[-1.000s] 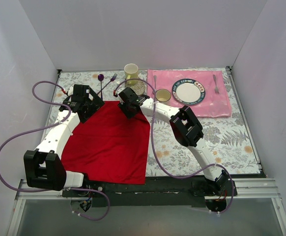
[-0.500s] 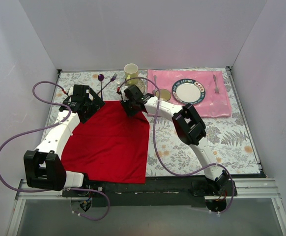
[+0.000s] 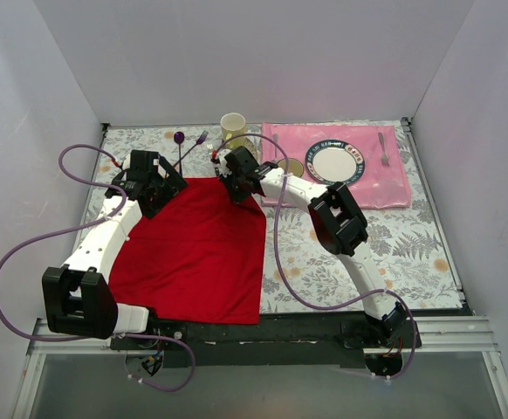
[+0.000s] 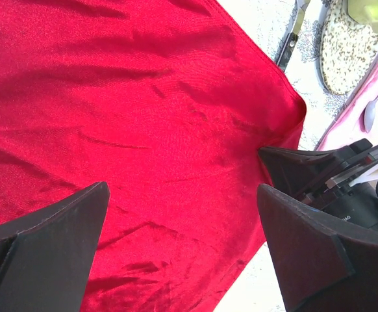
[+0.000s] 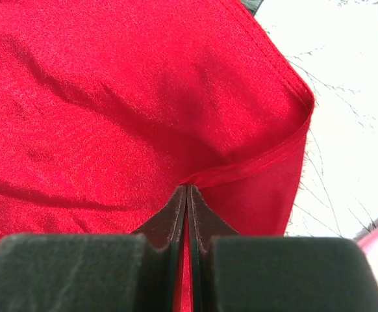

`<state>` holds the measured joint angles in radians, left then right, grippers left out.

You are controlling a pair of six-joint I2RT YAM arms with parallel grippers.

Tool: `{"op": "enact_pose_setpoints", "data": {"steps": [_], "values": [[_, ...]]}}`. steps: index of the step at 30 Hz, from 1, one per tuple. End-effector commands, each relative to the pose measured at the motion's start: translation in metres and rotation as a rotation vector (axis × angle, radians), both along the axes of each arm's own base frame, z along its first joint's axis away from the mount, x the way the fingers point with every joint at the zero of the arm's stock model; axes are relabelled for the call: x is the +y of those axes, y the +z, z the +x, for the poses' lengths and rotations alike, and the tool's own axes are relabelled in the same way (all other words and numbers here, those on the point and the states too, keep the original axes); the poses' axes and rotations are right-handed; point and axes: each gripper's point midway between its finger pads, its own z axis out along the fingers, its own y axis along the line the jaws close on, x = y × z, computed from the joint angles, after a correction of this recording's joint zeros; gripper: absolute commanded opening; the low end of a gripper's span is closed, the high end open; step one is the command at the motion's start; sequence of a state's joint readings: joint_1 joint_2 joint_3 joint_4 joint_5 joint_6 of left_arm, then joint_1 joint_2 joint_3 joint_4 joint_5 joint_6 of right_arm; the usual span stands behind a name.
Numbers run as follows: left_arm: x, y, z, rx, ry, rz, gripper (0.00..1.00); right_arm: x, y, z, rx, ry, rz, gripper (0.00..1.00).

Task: Fold the napkin, place the utensils inside, and roll it up
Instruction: Flatten the napkin out

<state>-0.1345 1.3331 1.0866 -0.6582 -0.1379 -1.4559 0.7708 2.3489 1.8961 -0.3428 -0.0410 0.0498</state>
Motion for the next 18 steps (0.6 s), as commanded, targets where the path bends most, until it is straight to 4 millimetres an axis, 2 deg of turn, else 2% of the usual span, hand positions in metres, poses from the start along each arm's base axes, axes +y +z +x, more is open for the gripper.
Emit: {"op": "enact_pose_setpoints", "data": {"steps": [1, 4, 6, 11, 13, 14, 15, 16, 18], "values": [[-0.002, 0.010, -0.003, -0.026, -0.005, -0.013, 0.98, -0.005, 0.032, 0.009, -0.056, 0.009, -0.025, 0.01], [-0.001, 0.007, -0.004, -0.020, -0.003, -0.013, 0.98, -0.013, 0.046, 0.019, -0.107, -0.035, -0.036, 0.01], [-0.001, 0.005, -0.005, -0.016, -0.001, -0.014, 0.98, -0.019, 0.048, 0.028, -0.147, -0.035, -0.054, 0.01], [-0.002, -0.001, -0.007, 0.003, -0.001, -0.018, 0.98, -0.027, 0.041, 0.041, -0.153, -0.038, -0.068, 0.01], [-0.002, 0.000, -0.008, 0.002, -0.005, -0.021, 0.98, -0.029, 0.040, 0.038, -0.139, -0.022, -0.075, 0.01], [-0.003, 0.000, -0.008, 0.001, -0.007, -0.021, 0.98, -0.027, 0.040, 0.035, -0.127, -0.008, -0.063, 0.03], [-0.004, -0.001, -0.008, 0.001, -0.011, -0.026, 0.98, -0.028, 0.036, 0.030, -0.114, 0.001, -0.061, 0.11], [-0.005, -0.003, -0.007, 0.003, -0.014, -0.029, 0.98, -0.025, 0.044, 0.029, -0.126, 0.004, -0.038, 0.19], [-0.009, -0.006, -0.007, 0.015, -0.027, -0.045, 0.98, -0.022, 0.045, 0.022, -0.121, 0.013, -0.030, 0.21]]}}
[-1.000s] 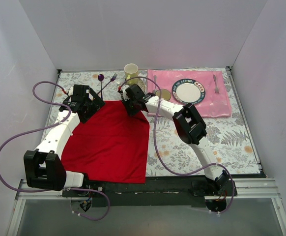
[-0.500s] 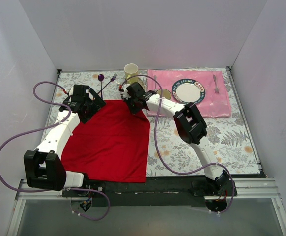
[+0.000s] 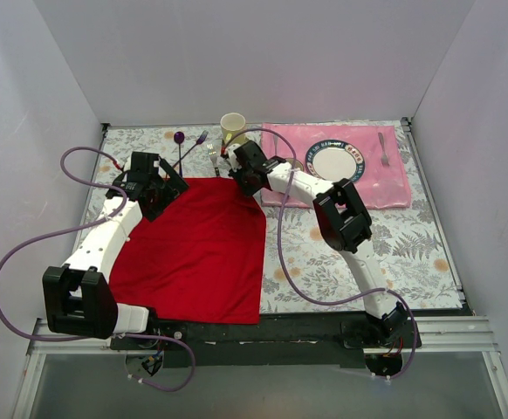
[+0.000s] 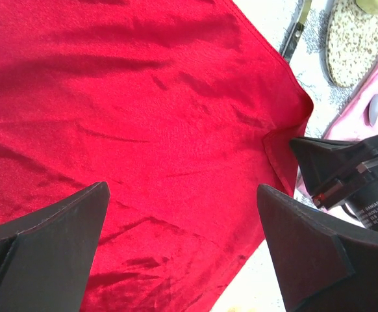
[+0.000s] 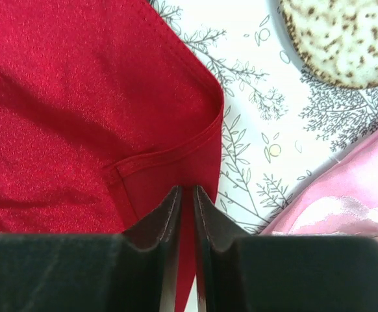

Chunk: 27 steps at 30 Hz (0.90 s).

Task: Fold the napkin, place the utensils inside, and roll it up
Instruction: Flatten the napkin out

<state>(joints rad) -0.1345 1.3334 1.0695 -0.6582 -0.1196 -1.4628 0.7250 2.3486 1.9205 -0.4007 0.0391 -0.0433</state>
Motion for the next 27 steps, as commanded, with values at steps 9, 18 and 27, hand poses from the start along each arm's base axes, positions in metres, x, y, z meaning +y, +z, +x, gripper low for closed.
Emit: {"op": "enact_pose_setpoints", "data": {"steps": [9, 18, 27], "values": [[-0.020, -0.016, -0.001, 0.030, -0.077, -0.086, 0.98, 0.041, 0.054, -0.027, -0.046, 0.095, 0.112, 0.35], [-0.025, -0.007, -0.002, 0.013, -0.096, -0.110, 0.98, 0.043, 0.037, -0.017, -0.063, 0.080, 0.062, 0.46], [-0.024, -0.003, -0.003, 0.000, -0.092, -0.103, 0.98, 0.039, 0.021, -0.011, -0.057, 0.078, 0.039, 0.46]]}}
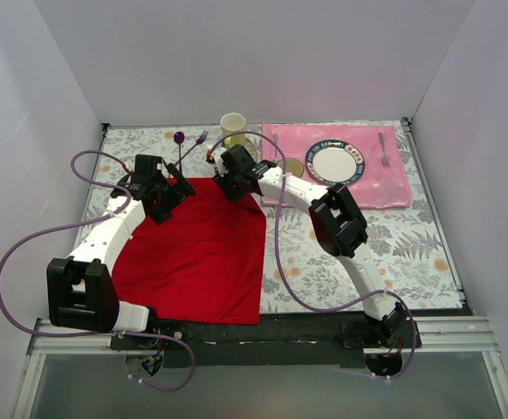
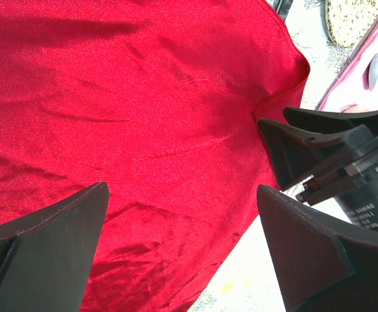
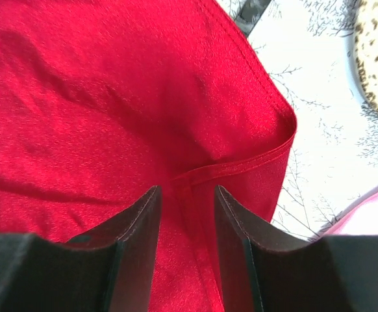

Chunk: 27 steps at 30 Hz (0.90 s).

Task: Fold the napkin, place the utensils inside, and roll it up
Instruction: Flatten the napkin out

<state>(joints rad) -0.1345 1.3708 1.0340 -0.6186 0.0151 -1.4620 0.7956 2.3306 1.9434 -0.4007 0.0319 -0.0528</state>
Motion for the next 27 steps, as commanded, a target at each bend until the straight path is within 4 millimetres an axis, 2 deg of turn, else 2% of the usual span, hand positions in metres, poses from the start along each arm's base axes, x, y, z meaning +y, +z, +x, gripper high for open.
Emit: {"op": "enact_pose_setpoints", "data": {"steps": [1, 12, 15, 16, 22, 27], "values": [[0.000, 0.015, 0.000, -0.047, -0.005, -0.006, 0.98, 0.004, 0.001, 0.013, -0.022, -0.004, 0.014, 0.46], [0.001, 0.017, -0.002, -0.050, -0.002, -0.005, 0.98, 0.000, -0.025, 0.005, 0.026, -0.001, 0.001, 0.45], [0.000, 0.018, -0.002, -0.055, -0.005, -0.007, 0.98, -0.002, -0.028, 0.007, 0.035, -0.007, -0.003, 0.36], [0.000, 0.018, -0.002, -0.053, -0.005, -0.007, 0.98, 0.001, -0.028, 0.003, 0.052, 0.014, 0.016, 0.27], [0.001, 0.019, -0.002, -0.053, -0.003, -0.004, 0.98, 0.002, -0.022, 0.007, 0.076, 0.036, 0.061, 0.10], [0.000, 0.018, -0.002, -0.054, -0.005, -0.009, 0.98, 0.004, 0.001, 0.012, 0.042, 0.043, 0.081, 0.01]]}}
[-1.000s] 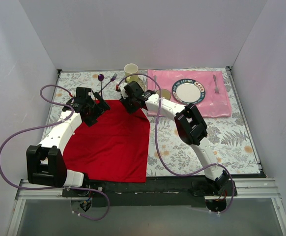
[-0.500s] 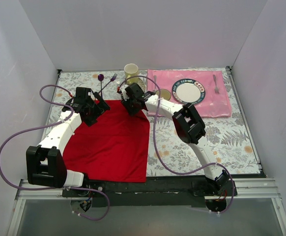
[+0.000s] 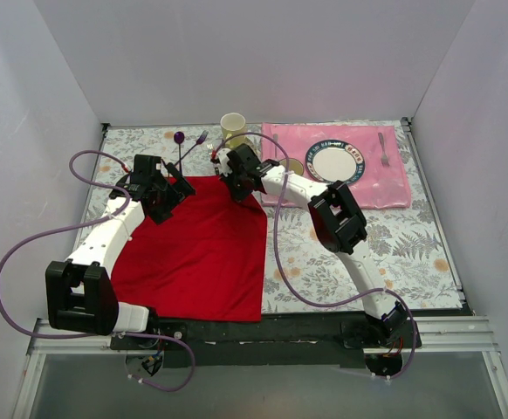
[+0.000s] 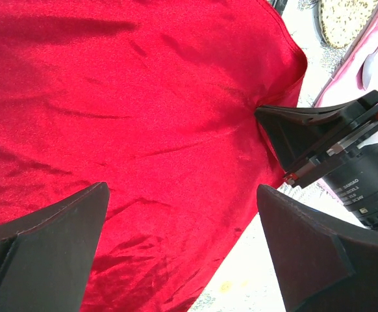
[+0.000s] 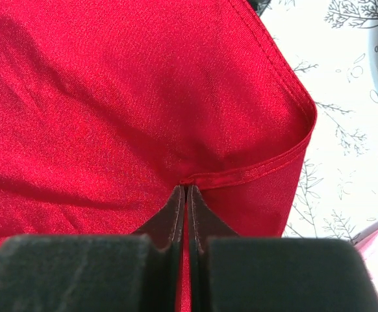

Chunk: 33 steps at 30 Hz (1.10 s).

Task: Fold the napkin, place the utensils inside, and roll it up
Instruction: Flatten the napkin out

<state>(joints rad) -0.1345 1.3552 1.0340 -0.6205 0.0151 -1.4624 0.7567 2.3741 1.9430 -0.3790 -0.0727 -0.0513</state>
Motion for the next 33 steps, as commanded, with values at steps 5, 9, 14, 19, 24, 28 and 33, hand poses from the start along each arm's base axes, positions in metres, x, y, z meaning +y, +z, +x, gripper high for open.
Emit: {"op": "enact_pose_setpoints", "data": {"steps": [5, 9, 14, 19, 24, 28, 33], "values": [[-0.001, 0.012, -0.001, -0.037, -0.004, -0.013, 0.98, 0.013, 0.059, 0.016, -0.074, 0.023, 0.071, 0.01], [-0.001, 0.013, -0.001, -0.037, -0.003, -0.012, 0.98, 0.014, 0.080, 0.018, -0.104, 0.024, 0.088, 0.01], [-0.001, 0.013, -0.002, -0.039, -0.003, -0.016, 0.98, 0.016, 0.088, 0.014, -0.087, 0.031, 0.106, 0.01], [-0.009, 0.011, -0.001, -0.032, -0.036, -0.046, 0.98, 0.025, 0.102, 0.003, -0.044, 0.042, 0.178, 0.01], [-0.020, 0.009, -0.003, -0.017, -0.050, -0.107, 0.96, 0.028, 0.120, 0.001, -0.046, 0.034, 0.227, 0.01], [-0.020, 0.010, -0.002, -0.017, -0.054, -0.112, 0.96, 0.017, 0.131, 0.011, -0.078, -0.003, 0.227, 0.01], [-0.020, 0.012, -0.003, -0.017, -0.055, -0.110, 0.97, -0.005, 0.132, 0.034, -0.123, -0.061, 0.208, 0.01]]}}
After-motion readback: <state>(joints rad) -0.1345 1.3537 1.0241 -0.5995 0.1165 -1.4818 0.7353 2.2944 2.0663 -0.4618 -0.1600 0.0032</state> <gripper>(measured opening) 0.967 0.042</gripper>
